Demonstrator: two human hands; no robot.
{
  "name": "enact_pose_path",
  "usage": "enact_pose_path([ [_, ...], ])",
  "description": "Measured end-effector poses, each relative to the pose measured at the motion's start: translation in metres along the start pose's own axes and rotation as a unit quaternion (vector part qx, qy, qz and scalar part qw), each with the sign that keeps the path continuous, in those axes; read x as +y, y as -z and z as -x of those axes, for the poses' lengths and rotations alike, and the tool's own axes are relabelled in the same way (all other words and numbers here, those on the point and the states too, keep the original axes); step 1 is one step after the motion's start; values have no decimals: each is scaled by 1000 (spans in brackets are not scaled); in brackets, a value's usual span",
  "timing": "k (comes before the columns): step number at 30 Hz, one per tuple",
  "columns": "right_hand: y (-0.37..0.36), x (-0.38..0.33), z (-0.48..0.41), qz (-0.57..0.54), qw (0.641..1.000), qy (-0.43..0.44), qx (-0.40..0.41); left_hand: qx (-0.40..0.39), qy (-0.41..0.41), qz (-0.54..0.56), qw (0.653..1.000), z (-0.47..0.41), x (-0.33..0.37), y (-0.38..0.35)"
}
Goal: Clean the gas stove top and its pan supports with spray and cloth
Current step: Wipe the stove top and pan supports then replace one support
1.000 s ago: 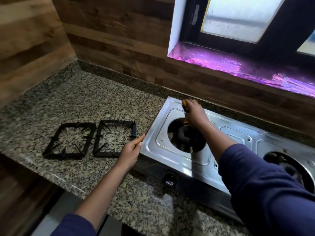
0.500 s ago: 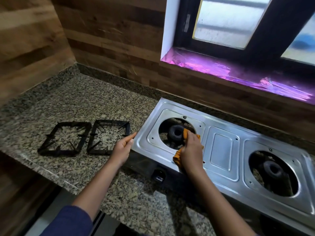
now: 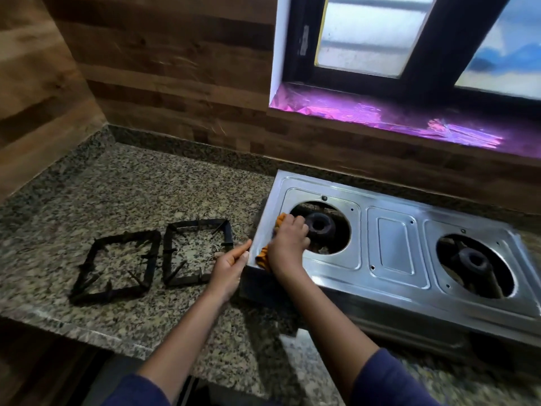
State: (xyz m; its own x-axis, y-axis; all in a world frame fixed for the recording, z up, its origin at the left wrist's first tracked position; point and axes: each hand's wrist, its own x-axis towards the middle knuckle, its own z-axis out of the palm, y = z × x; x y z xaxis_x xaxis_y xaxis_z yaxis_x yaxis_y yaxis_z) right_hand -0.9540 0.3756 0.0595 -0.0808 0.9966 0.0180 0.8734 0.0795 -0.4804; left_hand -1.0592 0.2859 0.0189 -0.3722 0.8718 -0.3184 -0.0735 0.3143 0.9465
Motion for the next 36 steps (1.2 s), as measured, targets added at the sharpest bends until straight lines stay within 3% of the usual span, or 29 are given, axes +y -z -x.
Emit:
enact_pose_path([
  [7, -27, -47, 18, -13, 998, 67, 0, -69, 63, 60, 994, -4, -5, 58],
  [12, -62, -67, 58, -71, 980, 185, -31, -37, 59, 70, 995, -22, -6, 112],
  [15, -92, -76, 86, -115, 973, 176, -94, 20, 54, 54, 997, -26, -9, 143],
  [18, -107, -74, 106, -183, 966, 148, -110, 105, 61, 7, 993, -20, -16, 163],
  [21, -108, -70, 109, -219, 966, 117, -70, 153, 83, -56, 983, -20, -25, 174],
  [25, -111, -63, 106, -205, 974, 96, -5, 86, 155, -203, 963, -43, -43, 185],
  [30, -131, -75, 112, -150, 981, 122, -21, 32, 163, -358, 919, -60, -38, 179],
  [36, -165, -96, 127, -108, 985, 128, -48, 44, 172, -352, 919, -64, -33, 172],
])
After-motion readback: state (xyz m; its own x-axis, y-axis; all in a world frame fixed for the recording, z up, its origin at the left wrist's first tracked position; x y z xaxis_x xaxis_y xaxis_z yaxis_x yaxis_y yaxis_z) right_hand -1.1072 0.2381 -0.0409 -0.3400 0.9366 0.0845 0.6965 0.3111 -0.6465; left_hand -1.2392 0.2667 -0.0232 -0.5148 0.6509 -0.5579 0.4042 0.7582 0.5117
